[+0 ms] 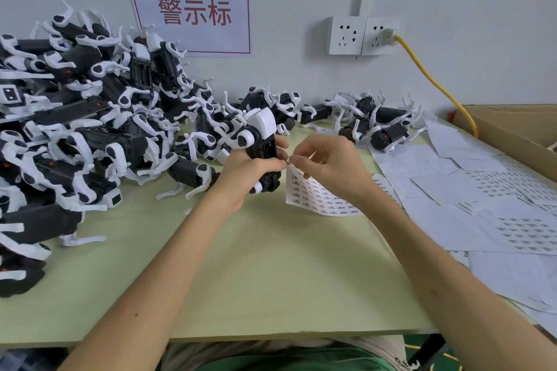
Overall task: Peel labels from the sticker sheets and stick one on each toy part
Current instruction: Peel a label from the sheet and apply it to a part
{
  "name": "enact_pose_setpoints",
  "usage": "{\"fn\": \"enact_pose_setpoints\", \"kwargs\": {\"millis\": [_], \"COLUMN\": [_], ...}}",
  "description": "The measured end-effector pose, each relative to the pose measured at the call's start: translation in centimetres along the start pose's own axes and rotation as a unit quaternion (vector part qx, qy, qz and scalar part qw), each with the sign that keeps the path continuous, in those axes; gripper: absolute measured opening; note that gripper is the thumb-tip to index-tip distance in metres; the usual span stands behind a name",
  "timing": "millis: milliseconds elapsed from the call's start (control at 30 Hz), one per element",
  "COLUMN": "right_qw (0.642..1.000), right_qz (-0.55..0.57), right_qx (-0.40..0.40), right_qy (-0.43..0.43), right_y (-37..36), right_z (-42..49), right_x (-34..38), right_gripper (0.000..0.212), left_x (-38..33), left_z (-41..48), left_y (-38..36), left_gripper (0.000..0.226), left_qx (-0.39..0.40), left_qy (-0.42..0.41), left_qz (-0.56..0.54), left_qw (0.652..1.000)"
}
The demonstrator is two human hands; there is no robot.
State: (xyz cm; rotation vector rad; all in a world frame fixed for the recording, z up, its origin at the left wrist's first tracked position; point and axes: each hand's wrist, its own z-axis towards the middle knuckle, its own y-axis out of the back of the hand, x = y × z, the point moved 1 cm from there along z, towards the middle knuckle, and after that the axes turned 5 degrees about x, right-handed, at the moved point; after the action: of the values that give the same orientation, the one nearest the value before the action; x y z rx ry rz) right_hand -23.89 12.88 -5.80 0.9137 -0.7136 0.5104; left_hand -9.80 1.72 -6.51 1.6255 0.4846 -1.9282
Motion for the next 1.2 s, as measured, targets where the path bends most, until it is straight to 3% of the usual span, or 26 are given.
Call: {"fn": "enact_pose_setpoints", "kwargs": {"millis": [167,300,433,500,667,800,967,1200], "right_qw": [0.996,0.983,0.968,0.961,0.987,0.988,0.994,0.99], "right_qz": [0.076,0.178,0.248,0.273,0.158,0.149,0.063,-0.028], "right_qx": [-0.054,-0.038,0.018,0.032,0.001,-0.028,-0.035,-0.036], "right_qy": [0.017,0.003,-0.018,-0.032,0.012,0.04,0.088,0.135], "right_y": [0.4,0.6,-0.1,-0.3,-1.5,-2.1,-2.6,-3.0], "right_z": [0.1,0.1,0.0,-0.1,-0.6,-0.9,-1.1,-1.0], "right_x": [0.2,0.4,0.6,0.6,0.8,1.0,0.8,0.7], "right_gripper": [0.01,0.01,0.005,0.021,0.073,0.096,0.113,0.114], "left_x": [0.1,-0.1,-0.5,-0.7,-0.8,-0.8,-0.3,0.2], "left_z": [0.2,0.7,0.7,0.5,0.1,0.0,0.1,0.5], "left_y": [-0.1,0.4,0.6,0.5,-0.1,-0.6,-0.9,-0.5], "left_gripper": [0.006,0.024,0.043,0.048,0.062,0.067,0.079,0.082], "left_qx": [-0.06,-0.107,-0.08,-0.075,-0.05,-0.038,-0.045,-0.045], "left_qy": [0.017,0.027,0.004,0.001,0.033,0.022,0.025,0.038], "left_qz": [-0.063,-0.199,-0.324,-0.353,-0.376,-0.374,-0.371,-0.373], "left_qw": [0.996,0.974,0.943,0.932,0.925,0.926,0.927,0.926]}}
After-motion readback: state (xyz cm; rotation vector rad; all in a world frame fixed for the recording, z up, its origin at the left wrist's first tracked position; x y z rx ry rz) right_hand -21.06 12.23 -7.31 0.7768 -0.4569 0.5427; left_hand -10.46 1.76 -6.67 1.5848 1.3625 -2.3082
